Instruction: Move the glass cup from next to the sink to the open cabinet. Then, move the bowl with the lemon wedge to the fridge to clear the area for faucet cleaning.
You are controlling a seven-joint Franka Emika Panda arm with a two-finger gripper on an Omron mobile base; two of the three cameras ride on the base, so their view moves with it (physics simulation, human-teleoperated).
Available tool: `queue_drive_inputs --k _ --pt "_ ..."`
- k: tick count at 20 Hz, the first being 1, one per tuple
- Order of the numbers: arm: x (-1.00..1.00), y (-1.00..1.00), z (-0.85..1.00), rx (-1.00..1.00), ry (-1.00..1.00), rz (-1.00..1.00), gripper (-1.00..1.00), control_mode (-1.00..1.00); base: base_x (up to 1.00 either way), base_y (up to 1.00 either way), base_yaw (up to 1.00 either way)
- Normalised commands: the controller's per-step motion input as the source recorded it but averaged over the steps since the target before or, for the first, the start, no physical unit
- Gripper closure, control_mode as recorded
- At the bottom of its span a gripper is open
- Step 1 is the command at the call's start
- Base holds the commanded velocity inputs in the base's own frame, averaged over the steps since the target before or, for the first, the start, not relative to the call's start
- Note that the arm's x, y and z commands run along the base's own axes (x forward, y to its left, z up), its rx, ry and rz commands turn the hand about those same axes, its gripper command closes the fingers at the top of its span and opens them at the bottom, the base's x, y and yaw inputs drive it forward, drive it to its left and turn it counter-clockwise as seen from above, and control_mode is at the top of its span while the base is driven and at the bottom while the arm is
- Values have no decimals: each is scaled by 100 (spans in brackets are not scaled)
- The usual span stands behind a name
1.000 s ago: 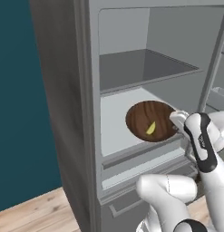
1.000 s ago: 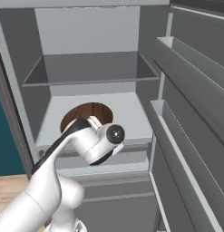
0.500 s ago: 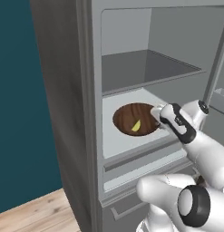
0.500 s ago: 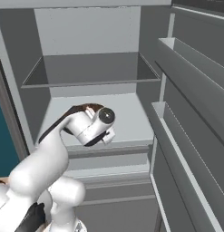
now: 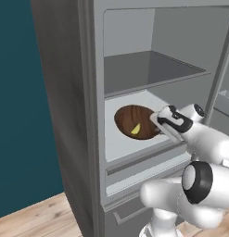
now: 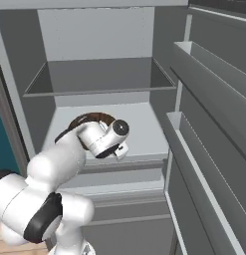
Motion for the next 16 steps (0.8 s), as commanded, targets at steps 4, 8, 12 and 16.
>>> queue_drive_inputs --k 4,8,12,16 --pt "81 8 0 0 0 -3 100 -100 0 0 0" --pt "62 23 0 0 4 -6 100 -100 0 0 0" --pt "-15 -1 0 0 -3 0 -100 -100 0 0 0" --pt "-66 -2 49 0 -24 0 -100 -100 0 0 0"
